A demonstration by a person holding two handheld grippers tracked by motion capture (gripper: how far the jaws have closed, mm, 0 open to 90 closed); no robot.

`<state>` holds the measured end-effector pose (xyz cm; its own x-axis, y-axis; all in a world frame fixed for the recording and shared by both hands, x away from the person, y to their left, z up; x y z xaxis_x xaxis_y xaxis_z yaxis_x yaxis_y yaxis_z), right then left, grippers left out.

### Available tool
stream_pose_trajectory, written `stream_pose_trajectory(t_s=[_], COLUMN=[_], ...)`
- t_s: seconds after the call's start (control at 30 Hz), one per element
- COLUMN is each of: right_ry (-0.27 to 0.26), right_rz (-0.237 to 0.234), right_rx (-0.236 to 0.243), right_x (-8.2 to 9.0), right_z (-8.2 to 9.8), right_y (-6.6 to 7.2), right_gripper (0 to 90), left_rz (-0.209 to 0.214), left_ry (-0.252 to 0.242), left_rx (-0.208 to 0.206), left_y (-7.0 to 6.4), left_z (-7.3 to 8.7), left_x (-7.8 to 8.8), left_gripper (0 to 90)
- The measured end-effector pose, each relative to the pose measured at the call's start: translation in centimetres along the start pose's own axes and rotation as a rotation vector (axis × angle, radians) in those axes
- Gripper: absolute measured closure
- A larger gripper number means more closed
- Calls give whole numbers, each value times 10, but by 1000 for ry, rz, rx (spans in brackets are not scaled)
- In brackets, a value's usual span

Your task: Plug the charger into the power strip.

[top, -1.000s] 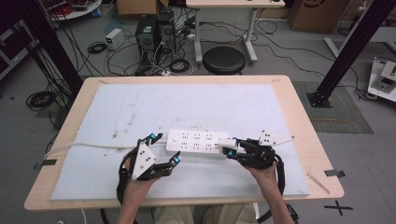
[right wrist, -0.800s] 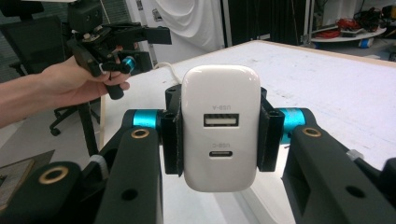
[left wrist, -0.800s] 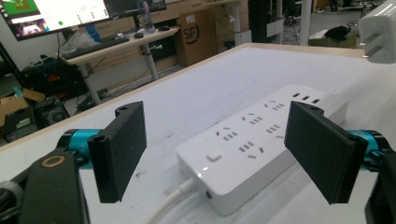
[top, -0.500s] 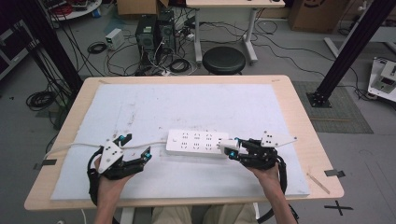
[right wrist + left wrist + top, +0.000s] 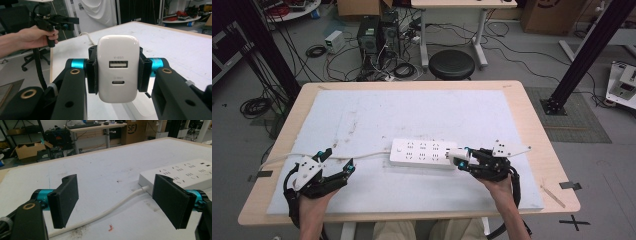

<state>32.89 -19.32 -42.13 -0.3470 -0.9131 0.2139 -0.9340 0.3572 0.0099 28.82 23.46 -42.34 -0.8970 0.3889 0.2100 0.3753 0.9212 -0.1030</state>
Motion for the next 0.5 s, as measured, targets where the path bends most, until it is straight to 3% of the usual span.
stream_pose_trajectory(t_s=[0.2, 0.3, 0.5], right_ry=[47, 96, 178], right_rz=[-1, -3, -16], right_rx=[-2, 10, 2], right_x=[-1, -3, -10], right_z=[-1, -4, -8], right_y=[-7, -18, -32], right_gripper=[629, 630, 630], left_rz=[16, 37, 38], left_ry=[2, 4, -2], left_rx=[-1, -22, -16], left_y=[-2, -6, -7], left_z=[-1, -2, -1], left_x=[-1, -3, -3], left_gripper=[212, 217, 216])
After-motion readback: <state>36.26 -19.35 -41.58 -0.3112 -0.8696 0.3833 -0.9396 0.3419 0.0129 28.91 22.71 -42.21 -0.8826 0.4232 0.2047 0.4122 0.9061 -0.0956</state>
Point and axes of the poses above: each handheld gripper's, and its own axes: x roughly backward along the jaws, z roughly out of its underside, y roughly to its left, the point moved 5 cm from there along -x, roughly forward along the jaws, and after that the axes turned 9 degrees about x, right-handed, at the moved point
